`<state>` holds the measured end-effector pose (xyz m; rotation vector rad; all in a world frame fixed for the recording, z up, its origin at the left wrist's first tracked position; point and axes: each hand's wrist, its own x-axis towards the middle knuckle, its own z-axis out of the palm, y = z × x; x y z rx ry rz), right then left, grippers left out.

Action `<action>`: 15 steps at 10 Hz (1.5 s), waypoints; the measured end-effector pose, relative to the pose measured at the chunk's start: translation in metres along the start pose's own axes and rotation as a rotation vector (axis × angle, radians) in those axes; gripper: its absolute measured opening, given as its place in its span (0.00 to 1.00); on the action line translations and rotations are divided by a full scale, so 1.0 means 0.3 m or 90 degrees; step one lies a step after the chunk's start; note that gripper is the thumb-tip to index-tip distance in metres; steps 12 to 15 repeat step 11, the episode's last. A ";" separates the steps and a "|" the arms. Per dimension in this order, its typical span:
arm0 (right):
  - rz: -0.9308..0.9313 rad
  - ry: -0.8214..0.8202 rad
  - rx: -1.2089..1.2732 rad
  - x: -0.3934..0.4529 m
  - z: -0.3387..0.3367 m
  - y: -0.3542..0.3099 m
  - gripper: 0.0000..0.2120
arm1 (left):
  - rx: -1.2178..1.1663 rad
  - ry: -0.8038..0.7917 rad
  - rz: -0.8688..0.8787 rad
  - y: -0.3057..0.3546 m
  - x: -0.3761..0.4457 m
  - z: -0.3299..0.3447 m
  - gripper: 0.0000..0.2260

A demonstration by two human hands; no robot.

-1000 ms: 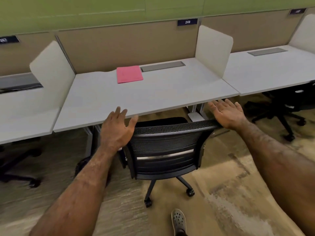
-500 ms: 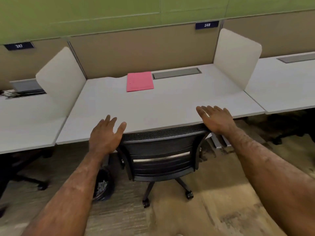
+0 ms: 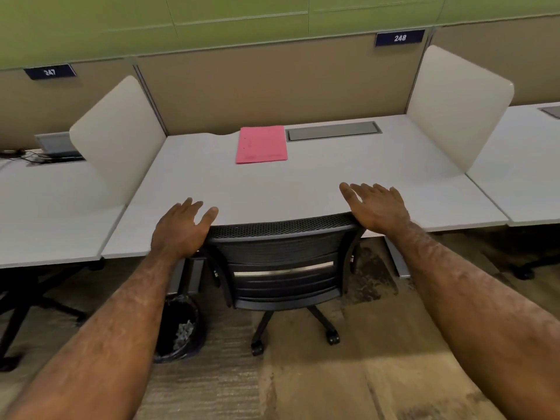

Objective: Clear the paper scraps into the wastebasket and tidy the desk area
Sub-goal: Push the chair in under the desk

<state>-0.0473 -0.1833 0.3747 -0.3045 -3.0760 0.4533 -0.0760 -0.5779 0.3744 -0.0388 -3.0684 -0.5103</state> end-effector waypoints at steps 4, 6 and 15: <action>-0.003 0.040 0.007 0.075 -0.005 -0.069 0.47 | -0.038 -0.007 -0.009 -0.027 0.123 -0.031 0.30; 0.011 0.093 -0.020 0.060 -0.022 -0.109 0.44 | -0.071 -0.008 -0.012 -0.043 0.139 -0.045 0.28; -0.063 0.018 -0.025 0.021 -0.170 -0.293 0.46 | 0.032 -0.126 0.015 -0.001 0.139 -0.181 0.37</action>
